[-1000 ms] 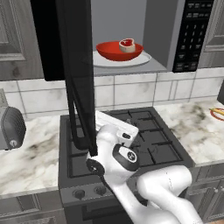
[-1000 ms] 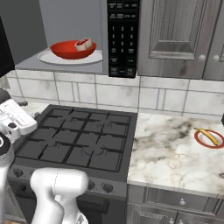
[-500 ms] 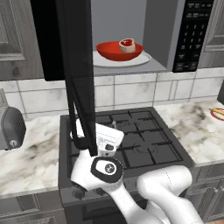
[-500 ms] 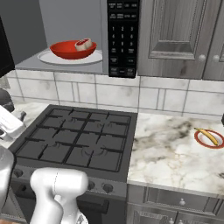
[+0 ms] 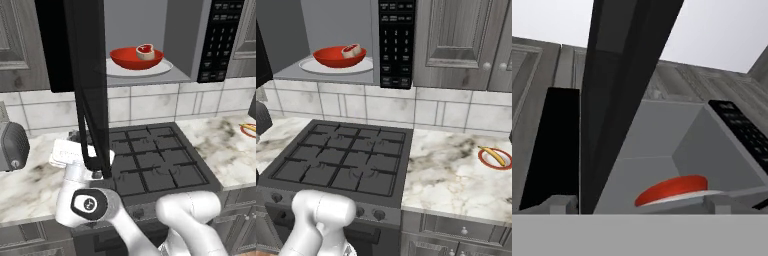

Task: Remove the banana from the bowl and place it on the small plate. Then place the bowl with only the steak in the microwave, close the door, and press the start button to microwave the steak.

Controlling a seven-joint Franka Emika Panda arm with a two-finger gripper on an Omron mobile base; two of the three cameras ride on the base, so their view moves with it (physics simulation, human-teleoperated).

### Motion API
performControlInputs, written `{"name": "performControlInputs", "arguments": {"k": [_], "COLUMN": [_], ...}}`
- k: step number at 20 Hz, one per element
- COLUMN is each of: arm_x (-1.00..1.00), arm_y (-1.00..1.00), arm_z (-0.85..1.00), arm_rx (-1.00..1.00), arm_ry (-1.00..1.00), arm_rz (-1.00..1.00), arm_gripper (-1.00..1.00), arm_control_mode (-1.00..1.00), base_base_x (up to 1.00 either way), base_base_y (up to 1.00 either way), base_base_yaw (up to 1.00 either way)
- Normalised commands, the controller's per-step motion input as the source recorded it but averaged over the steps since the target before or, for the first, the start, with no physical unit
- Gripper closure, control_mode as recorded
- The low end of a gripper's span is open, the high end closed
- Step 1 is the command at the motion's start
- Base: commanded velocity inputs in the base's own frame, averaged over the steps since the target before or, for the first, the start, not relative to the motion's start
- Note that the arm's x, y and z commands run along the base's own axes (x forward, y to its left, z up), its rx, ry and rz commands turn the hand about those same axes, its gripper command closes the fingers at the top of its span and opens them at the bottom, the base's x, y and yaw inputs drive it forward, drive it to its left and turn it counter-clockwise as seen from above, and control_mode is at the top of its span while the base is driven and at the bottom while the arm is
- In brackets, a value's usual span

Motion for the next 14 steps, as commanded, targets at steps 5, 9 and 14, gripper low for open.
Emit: {"name": "performControlInputs", "arguments": {"k": [5,9,14], "arm_x": [-0.07,-0.22,-0.32], "arm_y": [0.22,0.00,-0.01], "arm_z": [0.34,0.43,0.61], "arm_rx": [0.21,0.44,0.43], "arm_ry": [-0.05,-0.10,-0.15], "arm_rz": [-0.01,-0.01,-0.01], "arm_gripper": [-1.00,-1.00,-1.00], "arm_control_mode": [-1.00,-1.00,-1.00], "base_base_x": [0.00,0.00,0.00], "base_base_y": [0.00,0.00,0.00], "base_base_yaw": [0.00,0.00,0.00]}}
